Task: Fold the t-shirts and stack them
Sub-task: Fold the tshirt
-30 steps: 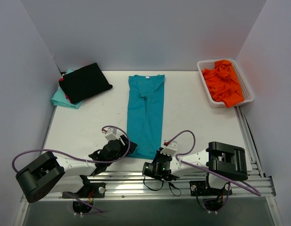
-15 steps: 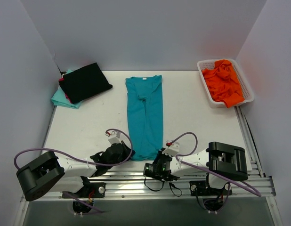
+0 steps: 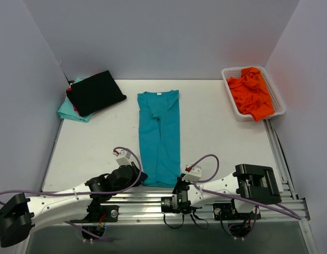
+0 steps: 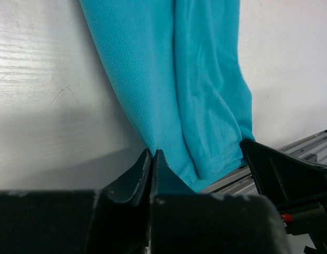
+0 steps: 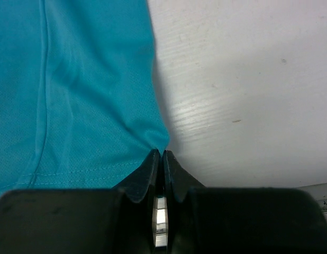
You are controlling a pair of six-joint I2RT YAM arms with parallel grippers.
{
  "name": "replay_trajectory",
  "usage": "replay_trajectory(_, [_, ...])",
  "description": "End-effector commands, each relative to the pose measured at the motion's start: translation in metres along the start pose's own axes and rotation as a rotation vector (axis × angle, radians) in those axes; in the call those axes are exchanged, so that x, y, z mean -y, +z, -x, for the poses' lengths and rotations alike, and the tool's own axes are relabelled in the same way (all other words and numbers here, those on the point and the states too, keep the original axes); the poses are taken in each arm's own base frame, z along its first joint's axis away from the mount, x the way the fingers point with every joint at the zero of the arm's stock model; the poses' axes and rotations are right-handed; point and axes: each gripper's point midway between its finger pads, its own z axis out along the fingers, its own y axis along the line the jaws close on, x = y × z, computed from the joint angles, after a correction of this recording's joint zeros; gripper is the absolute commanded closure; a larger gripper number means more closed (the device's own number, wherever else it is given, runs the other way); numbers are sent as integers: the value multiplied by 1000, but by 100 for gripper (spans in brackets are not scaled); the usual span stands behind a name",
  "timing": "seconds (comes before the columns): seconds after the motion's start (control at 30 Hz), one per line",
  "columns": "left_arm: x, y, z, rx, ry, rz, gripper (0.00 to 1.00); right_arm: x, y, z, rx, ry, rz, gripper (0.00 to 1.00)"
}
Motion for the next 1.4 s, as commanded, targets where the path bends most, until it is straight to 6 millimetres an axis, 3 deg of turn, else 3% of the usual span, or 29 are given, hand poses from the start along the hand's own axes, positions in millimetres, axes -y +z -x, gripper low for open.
replay_trajectory(0.0, [12, -17, 22, 39, 12, 24, 98, -4, -12, 43, 117, -21, -1, 100])
replay_trajectory(0.13, [30, -25, 45, 94, 39, 17, 98, -33, -24, 86, 208, -5, 40, 100])
replay_trajectory(0.27, [47, -21, 63, 121, 76, 25, 98, -46, -24, 126, 281, 10, 41, 100])
replay_trajectory(0.43, [64, -9, 100, 181, 93, 31, 98, -48, -8, 163, 325, 11, -15, 100])
replay_trajectory(0.63, [57, 22, 132, 198, 78, 67, 98, -50, 22, 195, 331, 61, -80, 100])
replay_trajectory(0.83, [54, 49, 154, 205, 78, 99, 98, -61, 55, 201, 294, 57, -104, 100])
replay_trajectory(0.9, [60, 54, 170, 232, 61, 75, 98, -62, 68, 203, 287, 57, -124, 100])
replay_trajectory(1.07, [53, 75, 188, 229, 42, 92, 98, -79, 99, 206, 257, 59, -136, 100])
replay_trajectory(1.2, [31, 96, 215, 234, -6, 117, 98, -88, 135, 208, 230, 66, -166, 100])
replay_trajectory(1.3, [16, 122, 230, 226, -30, 133, 98, -93, 170, 206, 200, 62, -194, 100])
replay_trajectory(1.37, [-6, 146, 246, 220, -62, 171, 98, -93, 199, 210, 195, 60, -233, 100])
